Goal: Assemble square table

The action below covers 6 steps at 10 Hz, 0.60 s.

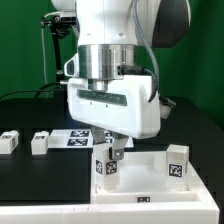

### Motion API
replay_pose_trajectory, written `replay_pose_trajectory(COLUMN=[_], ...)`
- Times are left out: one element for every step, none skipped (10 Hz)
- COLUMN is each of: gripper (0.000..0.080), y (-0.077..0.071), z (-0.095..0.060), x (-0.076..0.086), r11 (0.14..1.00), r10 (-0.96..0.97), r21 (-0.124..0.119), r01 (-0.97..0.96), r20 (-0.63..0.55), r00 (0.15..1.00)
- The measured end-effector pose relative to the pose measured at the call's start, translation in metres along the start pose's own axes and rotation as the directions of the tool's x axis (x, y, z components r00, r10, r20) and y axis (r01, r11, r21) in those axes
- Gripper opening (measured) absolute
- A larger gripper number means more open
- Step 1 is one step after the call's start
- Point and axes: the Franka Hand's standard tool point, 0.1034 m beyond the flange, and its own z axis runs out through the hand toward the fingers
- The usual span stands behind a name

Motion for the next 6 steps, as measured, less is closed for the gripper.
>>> replay_pose_trajectory(gripper=[0.0287, 0.0394, 0.0549, 0.0549, 0.0623, 0.0643], y=[0.0003, 0.0001, 0.0001, 0.0007, 0.0012, 0.0019], z=[0.0000, 0.0003, 0.0003, 0.0000, -0.0006, -0.0011], x=[0.0005, -0.0003, -0.0004, 0.0010, 0.0034, 0.0064], r11=[1.000, 1.000, 0.999, 0.989, 0.947, 0.877], r10=[0.009, -0.001, -0.052, -0.147, -0.321, -0.481], r21=[0.003, 0.002, 0.003, 0.003, 0.002, 0.003], r01=[-0.009, 0.001, 0.052, 0.147, 0.321, 0.481], r20=[0.003, 0.004, 0.004, 0.003, 0.000, -0.002], r00=[1.000, 1.000, 0.999, 0.989, 0.947, 0.877])
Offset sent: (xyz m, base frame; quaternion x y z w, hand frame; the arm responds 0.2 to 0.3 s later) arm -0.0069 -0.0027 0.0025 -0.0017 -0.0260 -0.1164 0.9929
